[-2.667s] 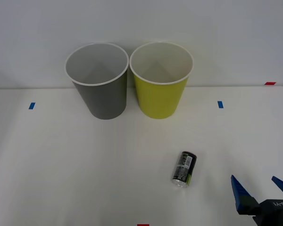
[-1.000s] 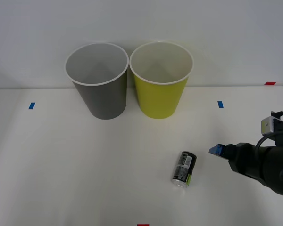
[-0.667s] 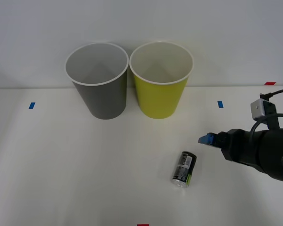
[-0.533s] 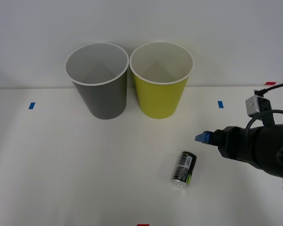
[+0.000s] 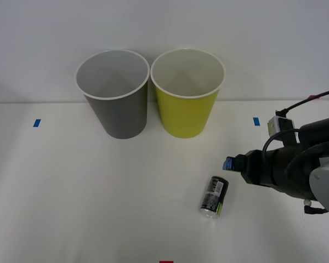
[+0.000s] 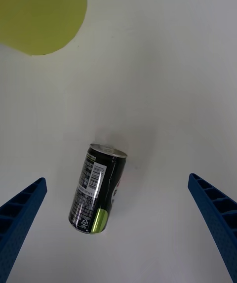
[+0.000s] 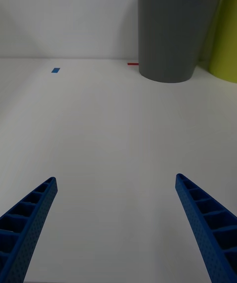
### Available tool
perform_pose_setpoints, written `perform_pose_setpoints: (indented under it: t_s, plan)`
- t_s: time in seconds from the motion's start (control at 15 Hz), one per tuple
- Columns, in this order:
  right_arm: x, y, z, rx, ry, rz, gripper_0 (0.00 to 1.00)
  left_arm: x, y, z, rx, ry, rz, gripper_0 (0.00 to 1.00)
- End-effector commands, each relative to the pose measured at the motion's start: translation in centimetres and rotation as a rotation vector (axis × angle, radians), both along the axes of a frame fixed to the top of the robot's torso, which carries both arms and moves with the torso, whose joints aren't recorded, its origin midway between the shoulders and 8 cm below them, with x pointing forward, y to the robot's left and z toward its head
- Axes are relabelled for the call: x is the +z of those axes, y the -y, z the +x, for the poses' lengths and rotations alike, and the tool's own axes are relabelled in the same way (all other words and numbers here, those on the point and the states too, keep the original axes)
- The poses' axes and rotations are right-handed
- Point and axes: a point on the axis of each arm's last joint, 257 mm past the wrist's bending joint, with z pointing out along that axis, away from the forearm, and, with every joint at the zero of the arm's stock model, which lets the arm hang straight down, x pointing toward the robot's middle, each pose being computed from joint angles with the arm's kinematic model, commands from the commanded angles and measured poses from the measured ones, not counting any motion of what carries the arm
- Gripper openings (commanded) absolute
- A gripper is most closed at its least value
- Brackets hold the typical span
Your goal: Put cans in the gray bin and PET bottles in the light green bin.
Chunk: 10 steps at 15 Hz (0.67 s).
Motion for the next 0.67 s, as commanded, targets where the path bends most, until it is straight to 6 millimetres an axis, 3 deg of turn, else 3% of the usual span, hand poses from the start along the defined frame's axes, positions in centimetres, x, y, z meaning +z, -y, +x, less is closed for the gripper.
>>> perform_pose_setpoints:
  t_s: [0.07,0.2,0.67]
  plan:
    - [-1.1,-0.2,-0.6,-0.042,-0.053,-0.014,1.00,0.0,0.0,0.0,0.000,0.000,0.000,0.82]
    - [-2.1,-1.3,-1.0,-0.085,-0.100,0.029,1.00,0.0,0.0,0.0,0.000,0.000,0.000,0.82]
    - [-5.5,-1.1,-0.6,-0.115,-0.221,0.009,1.00,0.0,0.0,0.0,0.000,0.000,0.000,0.82]
